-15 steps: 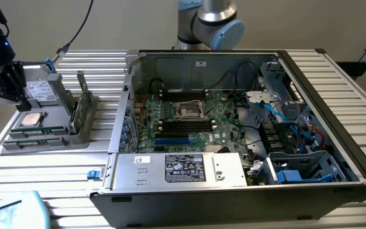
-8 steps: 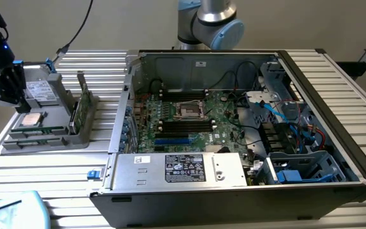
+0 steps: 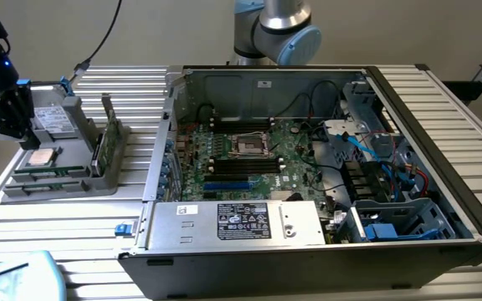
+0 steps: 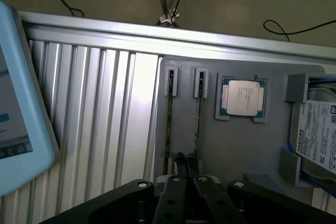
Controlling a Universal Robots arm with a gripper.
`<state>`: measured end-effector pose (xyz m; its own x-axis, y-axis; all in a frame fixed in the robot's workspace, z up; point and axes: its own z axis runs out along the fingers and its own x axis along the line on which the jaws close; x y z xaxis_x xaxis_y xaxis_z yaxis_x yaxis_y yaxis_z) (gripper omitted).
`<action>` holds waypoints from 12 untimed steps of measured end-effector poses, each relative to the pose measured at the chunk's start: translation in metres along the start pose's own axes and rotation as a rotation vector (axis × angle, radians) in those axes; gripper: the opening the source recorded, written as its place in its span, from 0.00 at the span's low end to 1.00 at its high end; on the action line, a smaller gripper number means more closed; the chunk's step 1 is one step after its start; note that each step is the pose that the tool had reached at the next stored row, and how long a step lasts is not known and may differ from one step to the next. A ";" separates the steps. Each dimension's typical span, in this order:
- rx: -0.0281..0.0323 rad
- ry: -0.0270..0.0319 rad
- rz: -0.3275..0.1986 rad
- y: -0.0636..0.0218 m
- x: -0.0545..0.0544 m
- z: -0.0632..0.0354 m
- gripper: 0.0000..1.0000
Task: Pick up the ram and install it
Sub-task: 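Pick up the ram and move it above insertion slot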
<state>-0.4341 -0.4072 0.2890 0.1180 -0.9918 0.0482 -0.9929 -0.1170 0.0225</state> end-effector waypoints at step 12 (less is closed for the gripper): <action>0.0009 0.0001 0.000 0.0008 0.002 0.0119 0.36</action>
<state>-0.4348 -0.4101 0.2773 0.1179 -0.9919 0.0483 -0.9929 -0.1170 0.0215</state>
